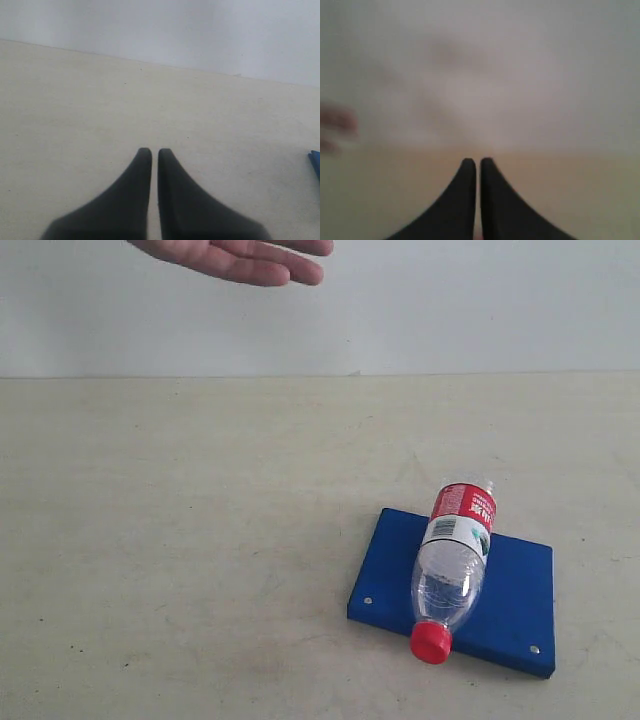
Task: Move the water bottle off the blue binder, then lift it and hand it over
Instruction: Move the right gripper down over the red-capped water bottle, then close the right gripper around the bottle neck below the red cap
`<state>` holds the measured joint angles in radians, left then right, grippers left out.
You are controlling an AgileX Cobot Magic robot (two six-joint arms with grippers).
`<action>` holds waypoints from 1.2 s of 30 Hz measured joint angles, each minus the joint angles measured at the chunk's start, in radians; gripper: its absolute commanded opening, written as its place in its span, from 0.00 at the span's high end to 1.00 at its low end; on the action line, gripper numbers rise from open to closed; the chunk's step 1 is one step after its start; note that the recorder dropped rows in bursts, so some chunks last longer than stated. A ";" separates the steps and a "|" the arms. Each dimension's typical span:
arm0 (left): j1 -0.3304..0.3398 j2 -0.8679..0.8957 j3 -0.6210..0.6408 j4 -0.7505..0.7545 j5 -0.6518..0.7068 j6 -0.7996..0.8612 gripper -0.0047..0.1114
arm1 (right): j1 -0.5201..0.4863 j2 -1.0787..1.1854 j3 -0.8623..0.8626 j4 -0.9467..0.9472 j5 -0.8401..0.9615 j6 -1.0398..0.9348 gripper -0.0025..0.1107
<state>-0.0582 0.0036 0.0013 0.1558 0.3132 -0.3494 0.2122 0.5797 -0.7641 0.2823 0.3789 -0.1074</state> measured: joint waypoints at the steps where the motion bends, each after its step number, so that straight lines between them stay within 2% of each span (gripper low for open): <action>1: 0.000 0.000 0.000 0.000 0.000 0.000 0.92 | 0.016 0.084 -0.035 -0.026 0.177 -0.052 0.97; 3: 0.000 0.000 0.000 0.000 0.000 0.000 0.92 | 0.057 0.285 -0.097 -0.046 0.461 -0.234 0.93; 6: 0.000 0.000 0.000 0.000 0.000 0.000 0.92 | 0.124 0.519 -0.130 -0.028 0.682 -0.488 0.78; 10: 0.000 0.000 0.000 0.000 0.000 0.000 0.92 | 0.264 0.719 -0.136 0.013 0.725 -0.733 0.50; 12: 0.000 0.000 0.000 0.000 0.000 0.000 0.92 | 0.360 0.775 -0.138 0.022 0.692 -0.832 0.44; 17: 0.000 0.000 0.000 0.000 0.000 0.000 0.92 | 0.578 0.828 -0.142 -0.099 0.549 -0.950 0.44; 21: 0.000 0.000 0.000 0.000 0.000 0.000 0.92 | 0.670 0.828 -0.142 -0.282 0.474 -0.964 0.44; 26: 0.000 0.000 0.000 0.000 0.000 0.000 0.92 | 0.687 0.828 -0.142 -0.426 0.426 -0.964 0.44; 36: 0.000 0.000 0.000 0.000 0.000 0.000 0.92 | 0.694 0.828 -0.131 -0.460 0.514 -1.067 0.44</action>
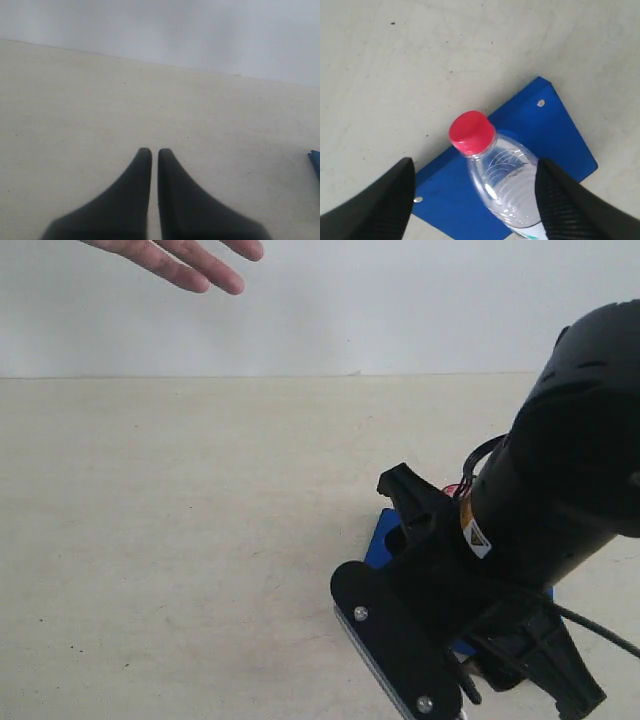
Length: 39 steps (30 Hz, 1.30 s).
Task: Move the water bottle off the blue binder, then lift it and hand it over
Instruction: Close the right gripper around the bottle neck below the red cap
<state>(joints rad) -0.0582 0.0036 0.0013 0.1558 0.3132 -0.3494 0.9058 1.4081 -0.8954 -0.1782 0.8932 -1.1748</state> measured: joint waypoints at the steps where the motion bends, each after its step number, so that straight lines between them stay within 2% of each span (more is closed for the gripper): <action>1: 0.000 0.000 0.000 0.000 0.000 0.000 0.92 | 0.000 0.000 0.010 -0.005 0.000 -0.009 0.44; 8: 0.000 0.000 0.000 0.000 0.000 0.000 0.92 | 0.000 0.000 0.123 -0.041 -0.075 -0.107 0.44; 15: 0.000 0.000 0.000 0.000 0.000 0.000 0.92 | 0.000 0.002 0.139 -0.070 -0.223 -0.121 0.44; 35: 0.000 0.000 0.000 0.000 0.000 0.000 0.92 | 0.000 0.132 0.141 -0.151 -0.285 -0.119 0.44; 39: 0.000 0.000 0.000 0.000 0.000 0.000 0.92 | 0.000 0.163 0.141 -0.216 -0.287 -0.097 0.44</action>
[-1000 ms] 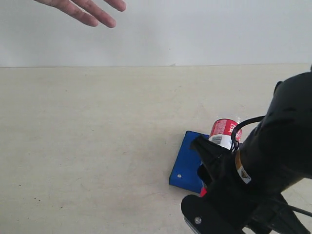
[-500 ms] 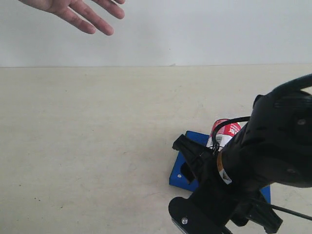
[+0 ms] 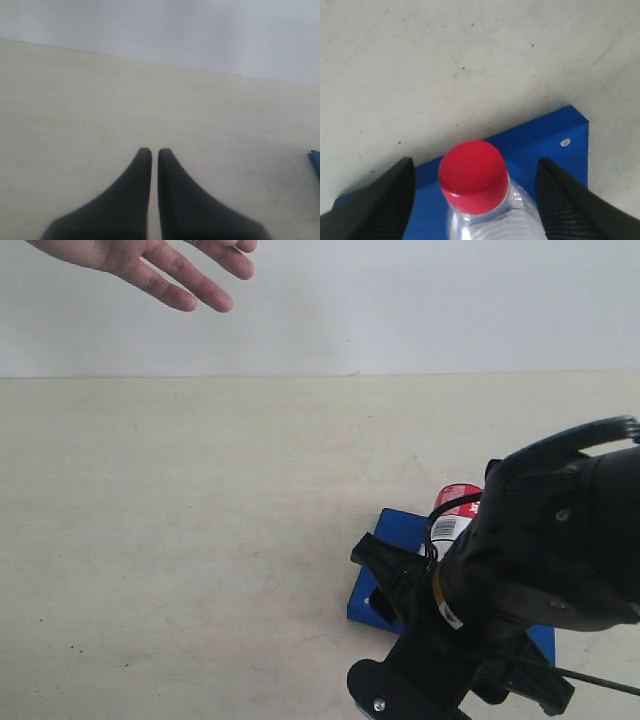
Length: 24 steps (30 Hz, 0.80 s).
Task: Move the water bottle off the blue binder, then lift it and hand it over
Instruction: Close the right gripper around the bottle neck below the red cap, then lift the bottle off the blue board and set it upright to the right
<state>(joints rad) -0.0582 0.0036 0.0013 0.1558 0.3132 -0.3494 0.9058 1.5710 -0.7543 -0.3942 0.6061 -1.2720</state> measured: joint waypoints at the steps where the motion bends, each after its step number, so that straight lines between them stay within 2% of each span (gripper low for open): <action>1: 0.000 0.000 0.000 0.000 0.000 0.000 0.92 | 0.000 0.008 0.000 -0.020 0.000 0.015 0.44; 6: 0.000 0.000 0.000 0.000 0.000 0.000 0.92 | 0.000 0.035 0.000 -0.100 -0.011 0.095 0.45; 8: 0.000 0.000 0.000 0.000 0.000 0.000 0.92 | 0.000 0.043 0.000 -0.107 -0.016 0.104 0.49; 9: 0.000 0.000 0.000 0.000 0.000 0.000 0.92 | 0.000 0.044 0.000 -0.109 -0.020 0.106 0.58; 13: 0.000 0.000 0.000 0.000 0.000 0.000 0.92 | 0.000 0.047 0.000 -0.118 -0.047 0.110 0.78; 14: 0.000 0.000 0.000 0.000 0.000 0.000 0.92 | 0.000 0.047 0.000 -0.122 -0.059 0.110 0.86; 17: 0.000 0.000 0.000 0.000 0.000 0.000 0.92 | 0.000 0.049 0.000 -0.122 -0.063 0.124 0.97; 19: 0.000 0.000 0.000 0.000 0.000 0.000 0.92 | 0.000 0.049 0.000 -0.122 -0.067 0.156 0.98; 21: 0.000 0.000 0.000 0.000 0.000 0.000 0.92 | 0.000 0.049 0.000 -0.135 -0.088 0.235 0.98; 23: 0.000 0.000 0.000 0.000 0.000 0.000 0.92 | 0.000 0.049 0.000 -0.223 -0.147 0.500 0.98; 24: 0.000 0.000 0.000 0.000 0.000 0.000 0.92 | 0.000 0.049 0.000 -0.354 -0.186 0.781 0.98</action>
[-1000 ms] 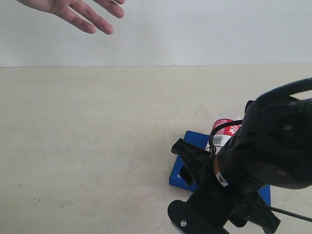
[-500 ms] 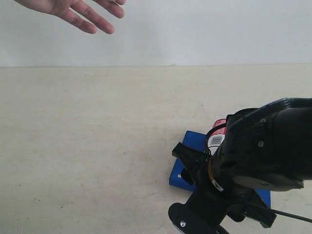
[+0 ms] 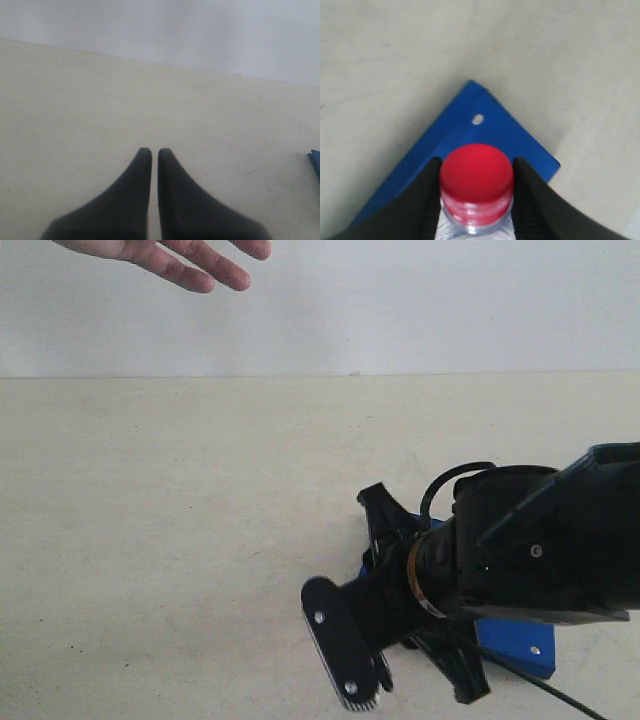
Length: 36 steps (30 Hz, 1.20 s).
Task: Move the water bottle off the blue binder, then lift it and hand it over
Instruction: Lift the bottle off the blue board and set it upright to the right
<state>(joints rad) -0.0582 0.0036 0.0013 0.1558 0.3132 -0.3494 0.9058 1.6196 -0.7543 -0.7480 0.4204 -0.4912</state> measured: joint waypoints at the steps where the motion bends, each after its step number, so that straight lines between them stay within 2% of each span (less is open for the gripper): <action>1: 0.000 0.000 0.000 0.000 0.000 0.000 0.92 | 0.000 0.000 0.000 -0.068 -0.008 0.157 0.98; 2: 0.000 0.000 0.000 0.000 0.000 0.000 0.92 | 0.000 0.000 0.000 -0.266 -0.015 0.491 0.98; 3: 0.000 0.000 0.000 0.000 0.000 0.000 0.92 | 0.000 0.000 0.000 -0.348 -0.005 0.620 0.98; 4: 0.000 0.000 0.000 0.000 0.000 0.000 0.92 | 0.000 0.000 0.000 -0.549 0.047 0.940 0.98; 5: 0.000 0.000 0.000 0.000 0.000 0.000 0.92 | 0.000 0.000 0.000 -0.686 0.110 1.177 0.98; 9: 0.000 0.000 0.000 0.000 0.000 0.000 0.92 | 0.000 0.000 0.005 -0.917 0.410 1.667 0.98; 10: 0.000 0.000 0.000 0.000 0.000 0.000 0.92 | 0.000 0.000 0.005 -0.948 0.550 1.824 0.98; 12: 0.000 0.000 0.000 0.000 0.000 0.000 0.92 | -0.026 -0.005 0.005 -0.974 0.719 2.053 0.98; 14: 0.000 0.000 0.000 0.000 0.000 0.000 0.92 | -0.079 -0.024 0.005 -0.964 0.757 2.223 0.98; 19: 0.000 0.000 0.000 0.000 0.000 0.000 0.92 | -0.178 -0.070 0.007 -0.962 0.760 2.481 0.98; 22: 0.000 0.000 0.000 0.000 0.000 0.000 0.92 | -0.236 -0.109 0.005 -0.968 0.709 2.558 0.98; 31: 0.000 0.000 0.000 0.000 0.000 0.000 0.92 | -0.472 -0.122 0.001 -0.975 0.484 2.585 0.98; 36: 0.000 0.000 0.000 0.000 0.000 0.000 0.92 | -0.547 -0.122 0.001 -0.975 0.432 2.579 0.98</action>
<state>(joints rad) -0.0582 0.0036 0.0013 0.1558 0.3132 -0.3494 0.3591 1.4975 -0.7533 -1.7226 0.8524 2.0880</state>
